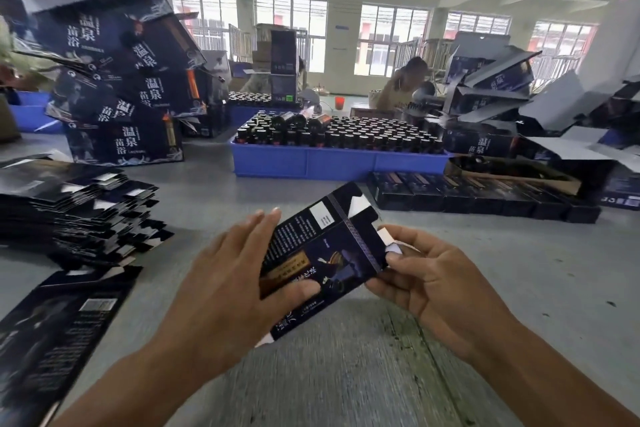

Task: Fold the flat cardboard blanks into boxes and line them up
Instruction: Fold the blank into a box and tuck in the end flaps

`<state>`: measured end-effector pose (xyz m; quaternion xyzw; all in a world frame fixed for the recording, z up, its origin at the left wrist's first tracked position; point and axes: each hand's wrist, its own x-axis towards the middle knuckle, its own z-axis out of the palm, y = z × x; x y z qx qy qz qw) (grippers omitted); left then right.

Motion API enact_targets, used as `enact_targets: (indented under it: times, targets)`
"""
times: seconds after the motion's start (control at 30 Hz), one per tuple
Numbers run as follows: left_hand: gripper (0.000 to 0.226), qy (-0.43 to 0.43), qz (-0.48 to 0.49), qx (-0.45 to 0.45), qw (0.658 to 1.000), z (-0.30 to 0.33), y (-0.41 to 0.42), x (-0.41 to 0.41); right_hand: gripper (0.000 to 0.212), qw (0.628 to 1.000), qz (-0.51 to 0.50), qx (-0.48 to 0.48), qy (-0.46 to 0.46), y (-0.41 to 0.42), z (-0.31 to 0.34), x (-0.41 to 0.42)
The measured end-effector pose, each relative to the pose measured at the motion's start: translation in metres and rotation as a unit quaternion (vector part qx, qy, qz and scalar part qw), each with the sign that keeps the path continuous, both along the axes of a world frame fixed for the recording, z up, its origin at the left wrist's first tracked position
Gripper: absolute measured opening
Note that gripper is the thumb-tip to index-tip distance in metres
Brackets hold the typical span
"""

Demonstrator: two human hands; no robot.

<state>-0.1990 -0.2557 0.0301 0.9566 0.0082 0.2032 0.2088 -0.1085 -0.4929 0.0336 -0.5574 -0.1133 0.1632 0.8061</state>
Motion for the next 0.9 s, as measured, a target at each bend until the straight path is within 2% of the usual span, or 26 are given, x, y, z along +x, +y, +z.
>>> enact_targets:
  times: [0.17, 0.3, 0.47, 0.6, 0.73, 0.9]
  targets:
    - [0.121, 0.013, -0.006, 0.101, 0.995, -0.002, -0.008, -0.002, 0.038, 0.998, 0.036, 0.04, 0.031, 0.01, -0.002, -0.012]
    - [0.126, 0.006, -0.018, 0.121, 0.993, -0.009, -0.007, 0.005, 0.04, 0.996, 0.07, 0.046, 0.036, 0.02, -0.005, -0.021]
    - [0.113, -0.058, -0.02, 0.117, 0.991, -0.008, 0.004, 0.006, 0.048, 0.999, 0.039, 0.009, 0.015, 0.015, 0.001, -0.02]
    - [0.104, -0.089, -0.031, 0.132, 0.987, -0.003, 0.004, 0.002, 0.042, 0.997, -0.002, -0.058, -0.057, 0.007, 0.005, -0.017]
    - [0.089, -0.095, -0.057, 0.155, 0.982, 0.0, 0.004, -0.002, 0.022, 0.983, -0.01, -0.115, -0.14, 0.007, 0.007, -0.023]
    - [0.086, -0.068, -0.102, 0.133, 0.983, 0.002, 0.0, -0.008, 0.018, 0.959, -0.001, -0.188, -0.214, 0.01, 0.007, -0.03]
